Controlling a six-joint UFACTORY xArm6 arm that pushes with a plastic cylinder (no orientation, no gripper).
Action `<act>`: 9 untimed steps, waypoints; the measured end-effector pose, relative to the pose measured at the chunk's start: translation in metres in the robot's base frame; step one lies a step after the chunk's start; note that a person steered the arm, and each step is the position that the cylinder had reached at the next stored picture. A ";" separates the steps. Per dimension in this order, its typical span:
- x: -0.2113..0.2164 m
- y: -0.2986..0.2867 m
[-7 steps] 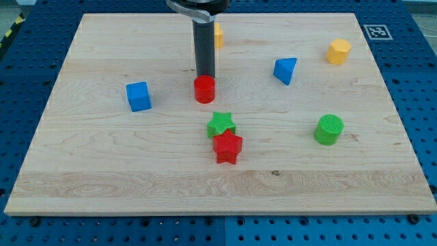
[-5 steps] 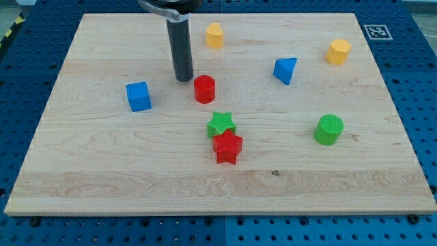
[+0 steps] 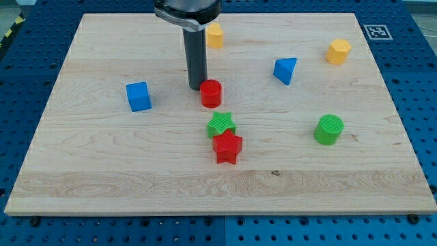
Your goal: Push the red circle above to the green star
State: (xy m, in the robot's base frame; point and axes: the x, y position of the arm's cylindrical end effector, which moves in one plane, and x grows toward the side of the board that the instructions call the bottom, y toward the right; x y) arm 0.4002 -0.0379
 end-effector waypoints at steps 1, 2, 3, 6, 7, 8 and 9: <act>-0.001 0.005; 0.012 0.007; 0.025 0.007; 0.002 0.030; 0.021 0.032; 0.021 0.032; 0.027 0.033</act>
